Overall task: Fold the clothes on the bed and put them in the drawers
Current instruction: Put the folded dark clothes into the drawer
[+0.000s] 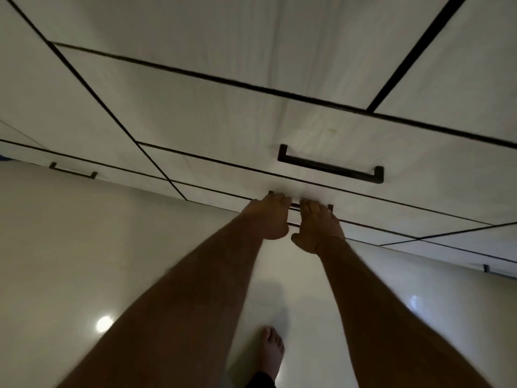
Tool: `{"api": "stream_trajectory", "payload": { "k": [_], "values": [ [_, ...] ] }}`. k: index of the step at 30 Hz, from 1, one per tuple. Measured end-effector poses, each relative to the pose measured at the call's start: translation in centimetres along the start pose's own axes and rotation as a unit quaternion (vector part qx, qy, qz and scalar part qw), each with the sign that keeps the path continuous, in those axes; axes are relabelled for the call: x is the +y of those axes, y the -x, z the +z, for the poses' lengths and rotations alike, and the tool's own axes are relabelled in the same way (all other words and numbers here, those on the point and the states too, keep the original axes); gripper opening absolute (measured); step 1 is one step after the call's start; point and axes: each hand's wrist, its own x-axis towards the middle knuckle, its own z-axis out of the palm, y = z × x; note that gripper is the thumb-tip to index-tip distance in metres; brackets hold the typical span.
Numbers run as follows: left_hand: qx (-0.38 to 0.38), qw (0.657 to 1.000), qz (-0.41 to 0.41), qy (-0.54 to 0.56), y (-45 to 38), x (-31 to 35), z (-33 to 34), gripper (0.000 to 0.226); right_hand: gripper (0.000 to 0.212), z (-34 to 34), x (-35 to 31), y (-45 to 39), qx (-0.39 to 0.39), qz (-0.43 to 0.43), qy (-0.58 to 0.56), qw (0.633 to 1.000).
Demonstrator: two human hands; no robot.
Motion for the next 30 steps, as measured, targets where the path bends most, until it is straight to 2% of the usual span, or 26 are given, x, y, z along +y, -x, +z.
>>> {"api": "stream_trajectory", "payload": {
  "k": [3,6,11,14,16,18,19,21,22,24,26,28,30],
  "values": [
    [0.003,1.000,0.010,-0.010,-0.9,-0.9,1.9,0.091,0.095,0.6,-0.4,-1.5,0.006,0.009,0.056,0.998],
    [0.012,1.000,0.008,0.006,-0.2,-0.5,3.0,0.089,0.089,0.6,-1.2,-0.7,-0.012,0.026,0.056,0.998],
    [-0.069,0.996,0.020,0.054,4.9,-0.7,4.5,0.078,0.088,2.6,-2.9,4.9,-0.106,0.034,0.035,0.993],
    [-0.110,0.969,-0.040,0.217,10.6,-0.2,4.9,0.056,0.082,3.2,-4.6,9.9,-0.165,0.090,-0.104,0.977],
    [-0.069,0.967,-0.079,0.233,15.3,0.6,4.9,0.029,0.063,3.0,-5.9,14.3,-0.175,0.147,-0.241,0.943],
    [0.010,0.983,-0.090,0.158,20.1,1.6,4.7,0.024,0.037,2.8,-7.4,19.4,-0.108,0.197,-0.310,0.924],
    [0.052,0.985,-0.088,0.142,22.2,2.2,4.3,0.025,0.028,2.8,-8.2,21.8,-0.041,0.220,-0.308,0.925],
    [0.105,0.987,-0.052,0.109,25.6,2.8,4.0,0.034,0.031,2.8,-9.8,26.1,0.066,0.229,-0.273,0.932],
    [0.089,0.991,-0.049,0.082,26.8,2.5,3.9,0.046,0.043,3.0,-10.5,27.6,0.076,0.213,-0.242,0.943],
    [-0.026,0.996,-0.077,0.046,28.9,0.6,3.7,0.062,0.072,4.0,-10.9,29.7,-0.029,0.160,-0.182,0.970],
    [-0.142,0.986,-0.081,0.023,30.4,-1.8,3.9,0.053,0.090,4.7,-10.3,30.5,-0.155,0.101,-0.122,0.975],
    [-0.193,0.979,-0.066,0.027,32.2,-3.6,4.1,0.042,0.096,5.1,-9.7,30.9,-0.248,0.071,-0.107,0.960],
    [-0.238,0.968,-0.075,0.036,33.8,-4.5,4.1,0.046,0.094,5.2,-9.7,31.3,-0.302,0.073,-0.116,0.943]
  ]
}}
